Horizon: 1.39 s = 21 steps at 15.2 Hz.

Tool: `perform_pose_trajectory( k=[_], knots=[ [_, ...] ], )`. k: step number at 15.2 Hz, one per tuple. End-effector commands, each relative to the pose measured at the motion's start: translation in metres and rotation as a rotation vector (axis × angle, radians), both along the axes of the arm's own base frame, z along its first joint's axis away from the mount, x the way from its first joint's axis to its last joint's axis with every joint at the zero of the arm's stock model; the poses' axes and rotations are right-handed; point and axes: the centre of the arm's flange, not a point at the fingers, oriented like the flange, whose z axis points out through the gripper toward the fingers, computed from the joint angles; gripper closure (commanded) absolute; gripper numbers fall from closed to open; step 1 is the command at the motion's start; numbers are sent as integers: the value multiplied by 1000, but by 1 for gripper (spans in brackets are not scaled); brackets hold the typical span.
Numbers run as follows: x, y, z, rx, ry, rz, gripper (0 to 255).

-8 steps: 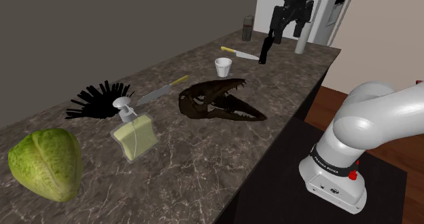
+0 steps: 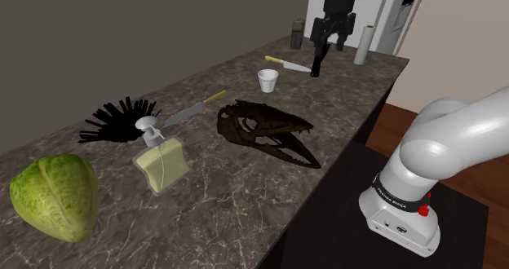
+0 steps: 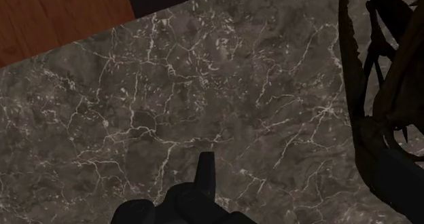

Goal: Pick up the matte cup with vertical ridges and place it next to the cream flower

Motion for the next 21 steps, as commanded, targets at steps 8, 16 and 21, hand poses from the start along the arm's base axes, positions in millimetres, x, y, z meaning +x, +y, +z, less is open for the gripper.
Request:
perform_pose_trajectory(
  k=[8, 16, 21],
  knots=[
    [94, -55, -55, 54, -22, 14, 0],
    [176, -101, -106, 103, -40, 26, 0],
    [228, -128, -138, 134, -51, 33, 0]
  ],
)
